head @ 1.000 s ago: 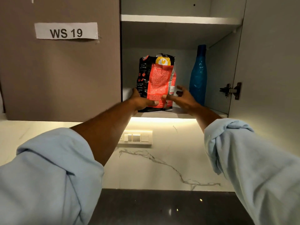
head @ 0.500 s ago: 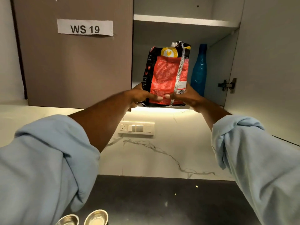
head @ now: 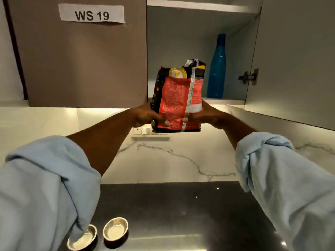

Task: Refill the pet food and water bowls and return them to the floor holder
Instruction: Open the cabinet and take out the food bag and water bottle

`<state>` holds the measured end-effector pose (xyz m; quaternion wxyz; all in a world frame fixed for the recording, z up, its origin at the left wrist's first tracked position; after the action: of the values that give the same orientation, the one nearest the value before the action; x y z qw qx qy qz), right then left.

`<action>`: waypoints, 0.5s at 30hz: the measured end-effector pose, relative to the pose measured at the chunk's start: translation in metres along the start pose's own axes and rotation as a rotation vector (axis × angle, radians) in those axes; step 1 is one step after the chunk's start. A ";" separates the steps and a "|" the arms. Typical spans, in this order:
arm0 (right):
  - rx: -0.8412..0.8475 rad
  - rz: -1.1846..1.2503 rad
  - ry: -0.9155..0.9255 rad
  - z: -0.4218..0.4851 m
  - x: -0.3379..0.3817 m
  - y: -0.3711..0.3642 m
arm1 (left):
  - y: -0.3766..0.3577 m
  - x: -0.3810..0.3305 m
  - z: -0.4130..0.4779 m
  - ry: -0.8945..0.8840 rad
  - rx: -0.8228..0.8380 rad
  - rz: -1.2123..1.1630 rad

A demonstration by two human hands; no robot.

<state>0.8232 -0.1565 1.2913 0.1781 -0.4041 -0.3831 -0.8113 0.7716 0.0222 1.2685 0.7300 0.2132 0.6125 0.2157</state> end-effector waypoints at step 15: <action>-0.154 0.192 -0.465 -0.057 -0.254 -0.146 | -0.100 0.266 -0.051 0.460 -0.099 -0.082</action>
<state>0.8618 -0.1114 0.9987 0.1299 -0.6266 -0.3106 -0.7028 0.7685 0.0963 0.9899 0.5891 0.0973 0.7593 0.2588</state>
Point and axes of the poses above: each hand's wrist, its own z-axis towards the middle knuckle, its own y-axis out of the back of the hand, x = y × z, the point moved 10 cm from there along z, towards the middle knuckle, and after that the axes turned 7 degrees about z, right-handed, at the moved point
